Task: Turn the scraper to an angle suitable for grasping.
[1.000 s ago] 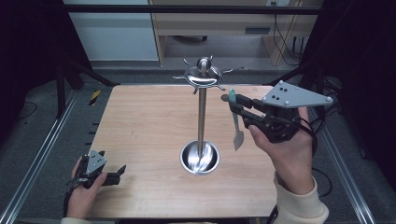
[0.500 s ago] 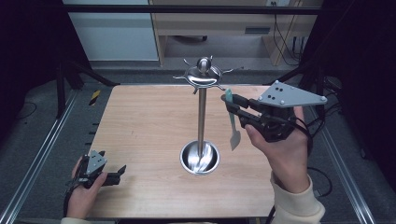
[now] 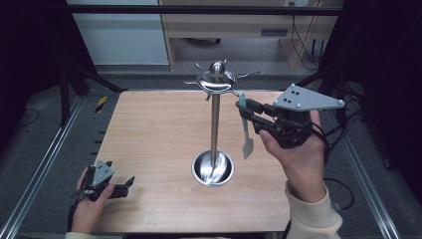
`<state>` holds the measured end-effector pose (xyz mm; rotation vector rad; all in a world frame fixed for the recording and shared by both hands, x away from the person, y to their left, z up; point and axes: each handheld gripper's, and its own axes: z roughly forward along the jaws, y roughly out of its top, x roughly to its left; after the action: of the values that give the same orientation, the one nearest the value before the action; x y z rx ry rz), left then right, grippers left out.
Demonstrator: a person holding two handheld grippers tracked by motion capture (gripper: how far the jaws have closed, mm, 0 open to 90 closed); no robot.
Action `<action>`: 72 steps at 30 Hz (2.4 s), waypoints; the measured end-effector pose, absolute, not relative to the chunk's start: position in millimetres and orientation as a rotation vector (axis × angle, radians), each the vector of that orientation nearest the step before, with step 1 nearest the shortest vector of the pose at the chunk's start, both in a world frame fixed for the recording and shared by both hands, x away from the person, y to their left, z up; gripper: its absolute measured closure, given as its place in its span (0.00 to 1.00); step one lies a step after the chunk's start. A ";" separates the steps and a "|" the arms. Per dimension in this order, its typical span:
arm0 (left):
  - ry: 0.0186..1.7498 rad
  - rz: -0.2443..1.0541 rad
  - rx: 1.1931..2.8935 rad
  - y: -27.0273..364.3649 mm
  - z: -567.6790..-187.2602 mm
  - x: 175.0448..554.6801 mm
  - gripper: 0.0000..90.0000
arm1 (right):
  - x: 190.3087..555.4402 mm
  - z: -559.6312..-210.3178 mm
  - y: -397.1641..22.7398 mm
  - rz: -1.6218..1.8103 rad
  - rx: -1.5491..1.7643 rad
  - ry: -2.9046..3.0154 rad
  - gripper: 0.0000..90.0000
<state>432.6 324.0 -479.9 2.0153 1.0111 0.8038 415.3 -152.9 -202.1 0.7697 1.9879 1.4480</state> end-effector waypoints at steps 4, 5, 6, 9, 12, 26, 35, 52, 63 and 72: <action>1.010 0.802 2.017 323.8 -479.8 432.5 0.04 | 418.1 -203.3 -153.6 1.441 0.780 1.990 0.82; 1.010 0.802 2.017 323.8 -480.0 432.6 0.04 | 418.1 -203.3 -153.6 1.441 0.780 1.990 0.82; 1.010 0.802 2.018 323.7 -480.0 432.6 0.04 | 418.4 -203.4 -153.8 1.443 0.780 1.990 0.82; 1.009 0.800 2.020 323.6 -480.0 432.6 0.04 | 419.2 -203.4 -153.0 1.448 0.782 1.989 0.82; 1.009 0.801 2.018 323.6 -480.1 432.6 0.04 | 419.7 -203.7 -151.5 1.447 0.777 1.999 0.82; 1.009 0.800 2.019 323.5 -480.3 432.7 0.04 | 425.1 -207.2 -146.7 1.453 0.790 1.992 0.82; 1.008 0.799 2.020 323.4 -480.3 432.7 0.04 | 428.4 -210.0 -144.6 1.477 0.799 1.979 0.82; 1.007 0.799 2.021 323.4 -480.2 432.8 0.04 | 431.4 -212.9 -143.1 1.509 0.804 1.968 0.82; 1.004 0.800 2.022 323.1 -479.9 432.4 0.04 | 432.2 -214.7 -142.5 1.525 0.804 1.962 0.82; 1.001 0.801 2.022 322.7 -479.7 432.4 0.04 | 433.6 -217.6 -141.6 1.548 0.807 1.943 0.82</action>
<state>432.4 322.7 -479.7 2.0220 1.0010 0.8007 433.6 -141.6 -217.6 0.8070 1.9432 1.5484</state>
